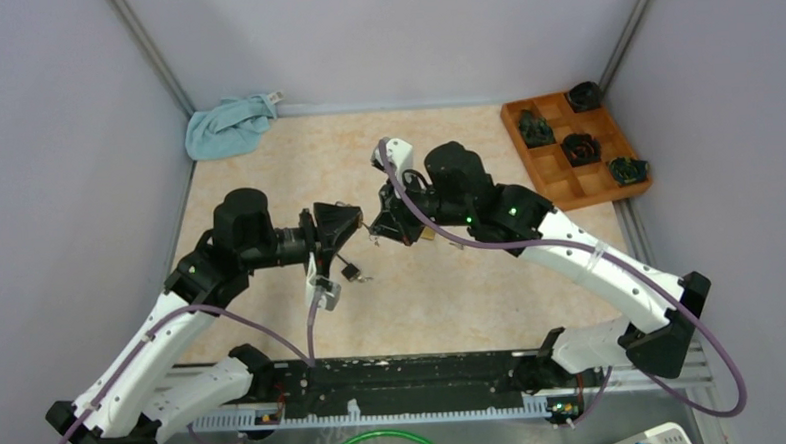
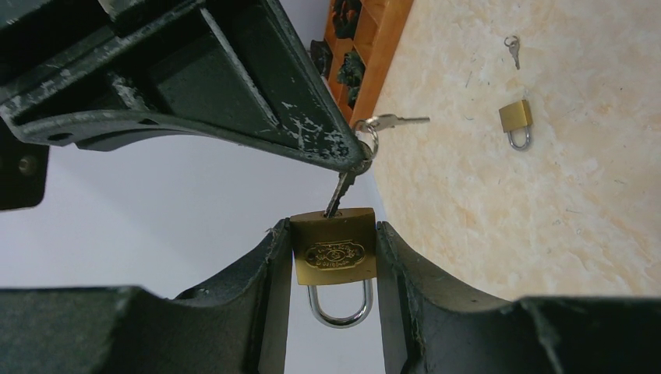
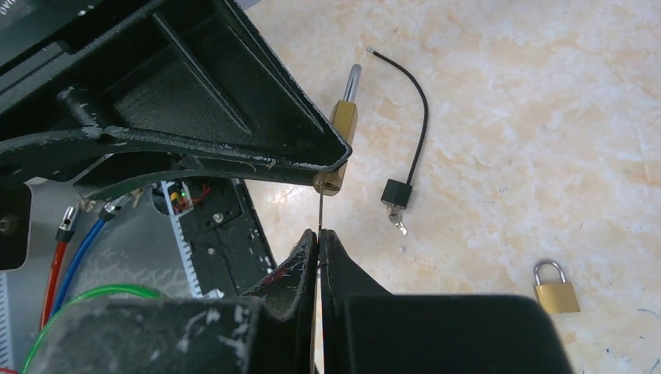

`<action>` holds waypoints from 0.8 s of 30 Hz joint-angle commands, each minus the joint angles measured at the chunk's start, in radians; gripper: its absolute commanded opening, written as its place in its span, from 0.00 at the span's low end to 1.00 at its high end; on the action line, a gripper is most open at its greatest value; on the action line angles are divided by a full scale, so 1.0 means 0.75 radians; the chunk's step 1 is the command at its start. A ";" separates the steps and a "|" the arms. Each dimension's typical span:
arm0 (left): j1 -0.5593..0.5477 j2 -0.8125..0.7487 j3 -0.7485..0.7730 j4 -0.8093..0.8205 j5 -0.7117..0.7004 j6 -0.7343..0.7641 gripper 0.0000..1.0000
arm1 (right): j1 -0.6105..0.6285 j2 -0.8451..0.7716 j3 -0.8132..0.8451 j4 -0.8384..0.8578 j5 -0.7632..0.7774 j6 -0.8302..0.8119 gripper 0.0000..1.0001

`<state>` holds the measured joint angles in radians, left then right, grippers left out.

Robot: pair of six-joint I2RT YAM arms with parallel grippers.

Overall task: Unlock with the key
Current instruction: Unlock the lock.

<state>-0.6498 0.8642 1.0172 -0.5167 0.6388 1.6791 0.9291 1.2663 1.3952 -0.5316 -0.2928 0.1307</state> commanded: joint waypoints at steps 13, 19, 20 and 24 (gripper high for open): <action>-0.009 -0.010 0.035 -0.138 0.026 0.210 0.00 | 0.037 0.001 0.071 0.108 0.089 -0.031 0.00; -0.009 -0.019 0.024 -0.190 0.006 0.300 0.00 | 0.039 -0.017 0.076 0.071 0.064 -0.024 0.00; -0.009 -0.022 0.019 -0.197 0.004 0.314 0.00 | 0.038 -0.025 0.070 0.073 0.066 -0.025 0.00; -0.009 -0.028 0.013 -0.201 0.015 0.330 0.00 | 0.038 -0.024 0.079 0.059 0.068 -0.025 0.00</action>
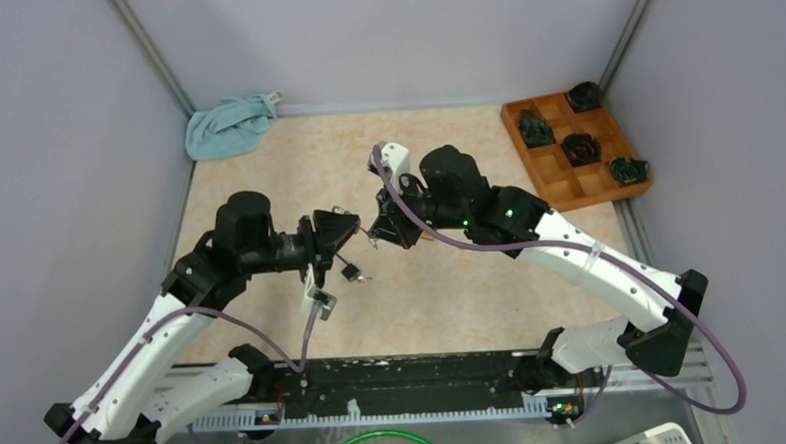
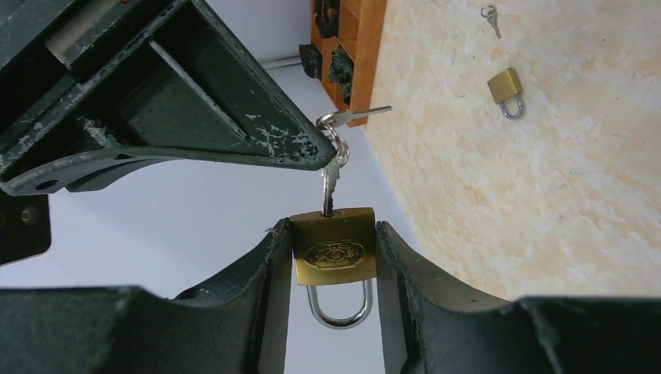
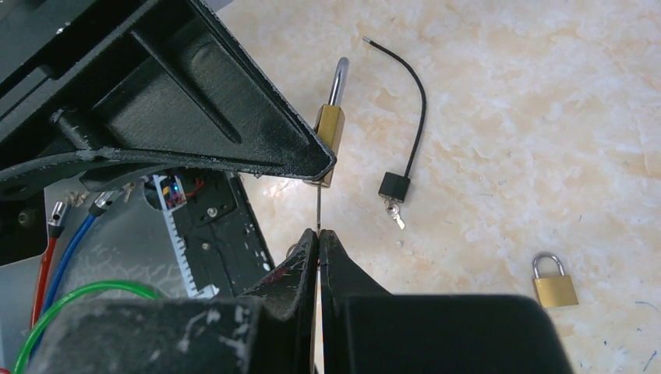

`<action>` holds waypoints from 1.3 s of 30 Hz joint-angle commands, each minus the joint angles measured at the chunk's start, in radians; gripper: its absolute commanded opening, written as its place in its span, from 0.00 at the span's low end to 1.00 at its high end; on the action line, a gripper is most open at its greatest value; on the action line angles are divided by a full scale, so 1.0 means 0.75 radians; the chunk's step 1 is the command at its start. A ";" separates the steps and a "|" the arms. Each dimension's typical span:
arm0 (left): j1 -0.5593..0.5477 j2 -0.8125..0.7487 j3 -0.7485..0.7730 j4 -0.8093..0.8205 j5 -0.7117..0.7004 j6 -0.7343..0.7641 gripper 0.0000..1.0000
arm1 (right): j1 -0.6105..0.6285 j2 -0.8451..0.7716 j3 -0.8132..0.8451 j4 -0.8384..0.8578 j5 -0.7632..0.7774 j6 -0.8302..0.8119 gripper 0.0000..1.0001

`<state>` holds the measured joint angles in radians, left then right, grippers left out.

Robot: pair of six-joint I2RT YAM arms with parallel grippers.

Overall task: Unlock with the key
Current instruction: Unlock the lock.

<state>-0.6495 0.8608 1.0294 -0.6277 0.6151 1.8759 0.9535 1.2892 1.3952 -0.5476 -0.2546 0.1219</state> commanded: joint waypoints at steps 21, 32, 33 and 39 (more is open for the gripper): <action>-0.009 -0.025 -0.018 0.044 -0.045 -0.044 0.00 | 0.005 -0.079 0.024 0.133 0.013 0.027 0.00; -0.010 -0.014 -0.013 0.081 -0.103 -0.097 0.00 | 0.005 -0.069 -0.023 0.165 -0.016 0.054 0.00; -0.010 -0.015 -0.014 0.083 -0.108 -0.098 0.00 | 0.005 -0.074 -0.029 0.155 -0.012 0.051 0.00; -0.009 -0.013 -0.015 0.083 -0.106 -0.089 0.00 | 0.005 -0.083 -0.045 0.096 -0.010 0.027 0.00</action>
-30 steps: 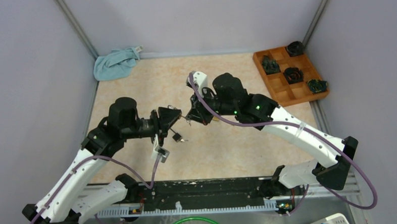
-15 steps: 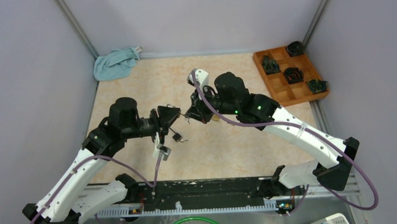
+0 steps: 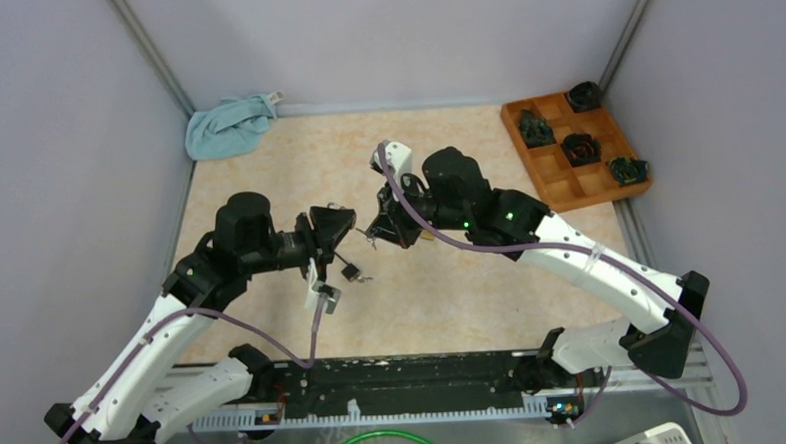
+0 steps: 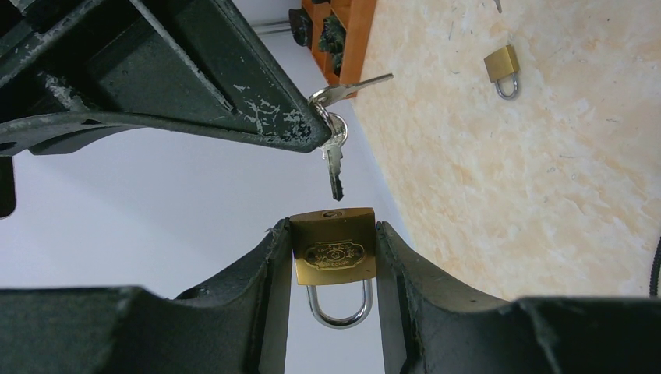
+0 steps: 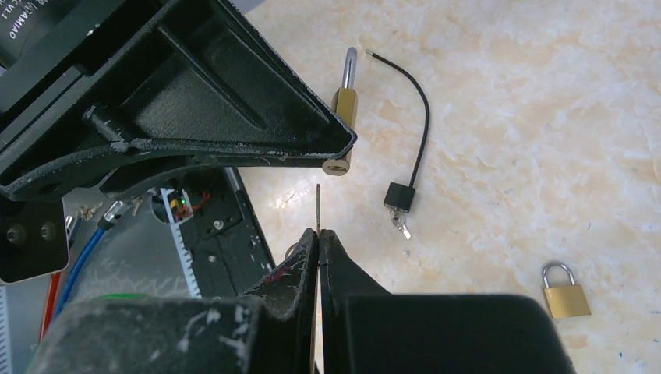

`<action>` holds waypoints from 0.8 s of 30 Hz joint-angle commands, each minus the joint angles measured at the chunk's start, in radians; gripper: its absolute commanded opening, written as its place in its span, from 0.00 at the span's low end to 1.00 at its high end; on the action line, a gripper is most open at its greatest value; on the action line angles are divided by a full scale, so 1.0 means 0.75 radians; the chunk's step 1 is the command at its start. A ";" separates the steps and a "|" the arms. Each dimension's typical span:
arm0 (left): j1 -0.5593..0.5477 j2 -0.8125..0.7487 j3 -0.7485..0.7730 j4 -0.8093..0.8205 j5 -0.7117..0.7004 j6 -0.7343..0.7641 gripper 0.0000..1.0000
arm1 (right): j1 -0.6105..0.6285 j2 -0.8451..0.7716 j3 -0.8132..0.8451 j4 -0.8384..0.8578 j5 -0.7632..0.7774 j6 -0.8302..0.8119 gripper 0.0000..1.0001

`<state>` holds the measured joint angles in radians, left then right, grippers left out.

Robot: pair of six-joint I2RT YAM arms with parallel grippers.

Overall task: Unlock with the key
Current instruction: Unlock the lock.

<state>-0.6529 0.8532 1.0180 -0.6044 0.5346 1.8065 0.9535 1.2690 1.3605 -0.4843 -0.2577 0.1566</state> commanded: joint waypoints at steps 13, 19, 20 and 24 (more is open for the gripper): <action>-0.005 -0.001 0.011 0.035 0.064 0.015 0.00 | 0.005 -0.034 0.050 0.012 0.003 -0.050 0.00; -0.005 0.000 0.014 0.032 0.072 0.017 0.00 | 0.005 -0.035 0.054 0.026 0.010 -0.054 0.00; -0.005 0.000 0.013 0.031 0.072 0.016 0.00 | 0.005 -0.035 0.055 0.029 0.013 -0.053 0.00; -0.005 0.001 0.013 0.025 0.071 0.018 0.00 | 0.005 -0.032 0.059 0.040 0.019 -0.052 0.00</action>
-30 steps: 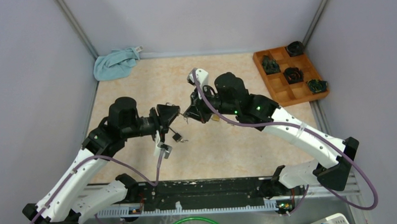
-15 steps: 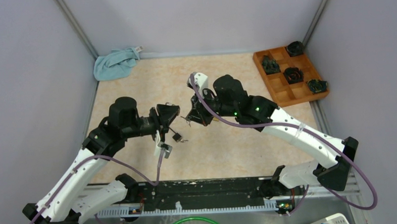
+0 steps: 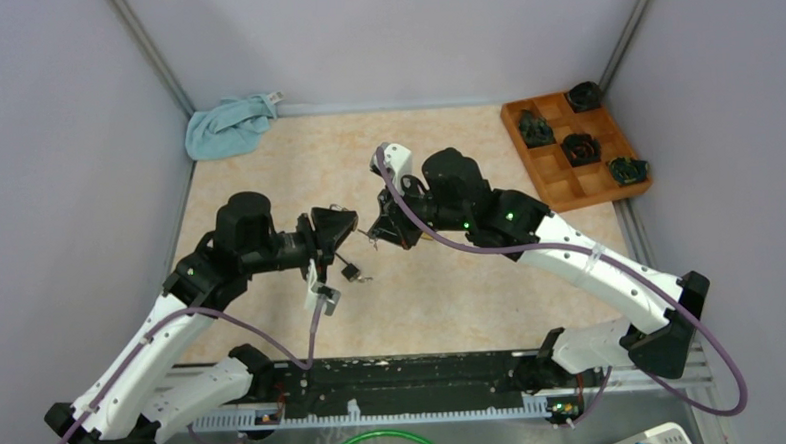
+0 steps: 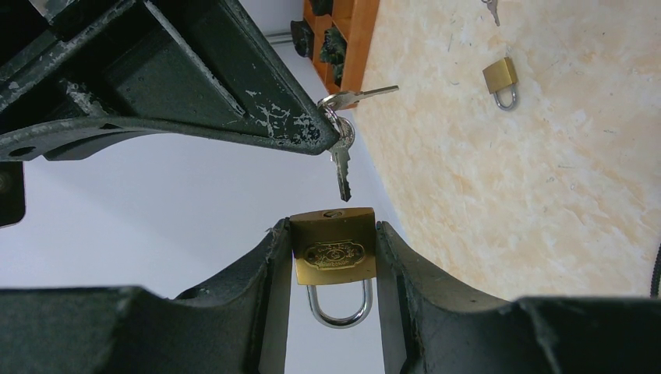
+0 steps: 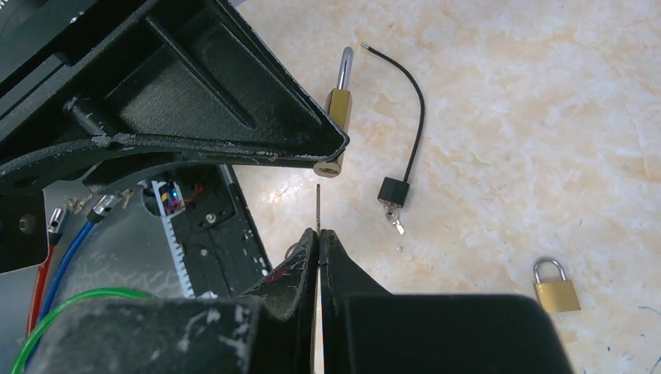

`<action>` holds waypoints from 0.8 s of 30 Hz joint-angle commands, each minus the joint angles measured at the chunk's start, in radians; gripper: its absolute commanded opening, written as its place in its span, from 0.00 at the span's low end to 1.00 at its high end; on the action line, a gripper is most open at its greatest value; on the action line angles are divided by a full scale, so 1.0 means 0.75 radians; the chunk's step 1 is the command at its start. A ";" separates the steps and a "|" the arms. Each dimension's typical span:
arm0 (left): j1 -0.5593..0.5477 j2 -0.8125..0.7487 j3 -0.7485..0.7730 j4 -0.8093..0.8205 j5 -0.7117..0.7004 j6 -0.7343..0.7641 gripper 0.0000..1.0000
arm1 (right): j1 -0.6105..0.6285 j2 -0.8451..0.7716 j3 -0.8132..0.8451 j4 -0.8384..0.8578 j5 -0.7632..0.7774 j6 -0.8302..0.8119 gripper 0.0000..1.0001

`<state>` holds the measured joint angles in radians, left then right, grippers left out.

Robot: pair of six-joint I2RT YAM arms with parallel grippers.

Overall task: Unlock with the key
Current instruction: Unlock the lock.

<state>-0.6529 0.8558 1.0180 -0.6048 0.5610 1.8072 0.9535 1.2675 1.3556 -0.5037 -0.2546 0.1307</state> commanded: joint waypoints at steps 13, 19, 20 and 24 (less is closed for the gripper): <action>-0.005 -0.001 0.009 0.025 0.022 0.030 0.00 | 0.005 -0.031 0.064 0.097 0.040 -0.011 0.00; -0.005 -0.001 0.009 0.025 0.020 0.029 0.00 | 0.005 -0.027 0.067 0.113 0.061 -0.009 0.00; -0.005 -0.002 0.008 0.026 0.018 0.030 0.00 | 0.005 -0.025 0.067 0.115 0.059 -0.008 0.00; -0.005 -0.002 0.009 0.025 0.017 0.030 0.00 | 0.005 -0.023 0.061 0.124 0.077 0.001 0.00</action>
<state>-0.6529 0.8574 1.0180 -0.6052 0.5610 1.8111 0.9535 1.2675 1.3556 -0.4767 -0.2199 0.1314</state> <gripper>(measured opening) 0.446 0.006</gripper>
